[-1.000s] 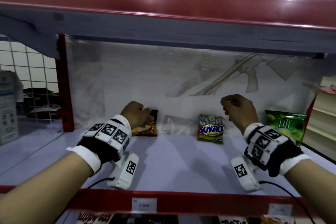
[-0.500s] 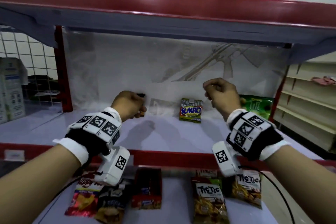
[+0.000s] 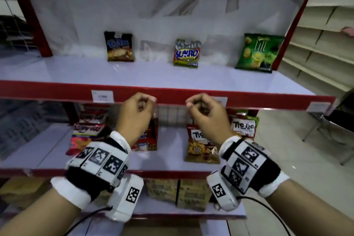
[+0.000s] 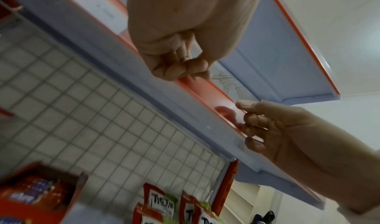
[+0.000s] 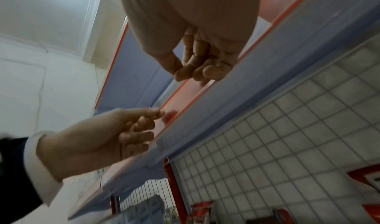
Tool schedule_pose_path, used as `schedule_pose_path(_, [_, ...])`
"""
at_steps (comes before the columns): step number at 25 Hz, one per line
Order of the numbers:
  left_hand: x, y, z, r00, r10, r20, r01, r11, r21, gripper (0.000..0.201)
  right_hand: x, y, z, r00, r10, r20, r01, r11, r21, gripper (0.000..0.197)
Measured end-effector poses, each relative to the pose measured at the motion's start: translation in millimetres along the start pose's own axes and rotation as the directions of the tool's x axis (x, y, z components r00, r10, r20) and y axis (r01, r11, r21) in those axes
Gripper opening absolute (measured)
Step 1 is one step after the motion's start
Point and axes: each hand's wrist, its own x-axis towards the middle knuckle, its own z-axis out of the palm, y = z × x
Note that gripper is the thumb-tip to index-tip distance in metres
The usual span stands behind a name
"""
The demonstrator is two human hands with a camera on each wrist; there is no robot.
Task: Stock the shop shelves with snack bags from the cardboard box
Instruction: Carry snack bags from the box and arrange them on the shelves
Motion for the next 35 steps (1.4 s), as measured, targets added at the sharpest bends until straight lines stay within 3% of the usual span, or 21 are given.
schedule_pose_path(2, [-19, -30, 9, 1.0, 0.022, -0.007, -0.022, 0.997, -0.071, 0.015, -26, 26, 12, 0.997, -0.015, 0.081, 0.019, 0.999, -0.051, 0.007])
schedule_pose_path(4, [-41, -69, 19, 0.999, 0.02, 0.033, -0.017, 0.996, -0.085, 0.011, -52, 61, 27, 0.988, 0.051, 0.146, -0.043, 0.997, -0.059, 0.006])
schedule_pose_path(8, [-87, -164, 35, 0.982, -0.143, 0.124, 0.147, 0.989, -0.024, 0.007, -111, 147, 62, 0.944, 0.269, 0.194, -0.255, 0.963, -0.091, 0.009])
schedule_pose_path(12, [-135, -269, 44, 0.891, -0.386, 0.24, 0.376, 0.922, 0.088, 0.008, -179, 231, 95, 0.844, 0.451, 0.291, -0.417, 0.892, -0.173, 0.017])
schedule_pose_path(16, [-187, -369, 61, 0.799, -0.542, 0.259, 0.512, 0.84, 0.179, 0.012, -238, 315, 117, 0.738, 0.571, 0.359, -0.485, 0.819, -0.307, 0.015])
schedule_pose_path(22, [-262, -515, 106, 0.707, -0.683, 0.184, 0.693, 0.721, 0.013, 0.033, -327, 461, 153, 0.688, 0.612, 0.389, -0.483, 0.787, -0.384, 0.018])
schedule_pose_path(25, [-284, -571, 117, 0.706, -0.679, 0.202, 0.69, 0.724, 0.024, 0.038, -363, 519, 177, 0.66, 0.618, 0.427, -0.509, 0.786, -0.351, 0.016])
schedule_pose_path(30, [-296, -658, 128, 0.761, -0.607, 0.228, 0.63, 0.776, -0.033, 0.04, -407, 603, 237, 0.57, 0.636, 0.521, -0.477, 0.772, -0.42, 0.024])
schedule_pose_path(33, [-289, -686, 125, 0.792, -0.562, 0.238, 0.581, 0.814, -0.01, 0.044, -420, 618, 270, 0.6, 0.6, 0.53, -0.24, 0.767, -0.595, 0.051])
schedule_pose_path(35, [-286, -698, 121, 0.823, -0.511, 0.248, 0.523, 0.852, 0.019, 0.047, -427, 618, 286, 0.653, 0.555, 0.515, -0.111, 0.743, -0.66, 0.071])
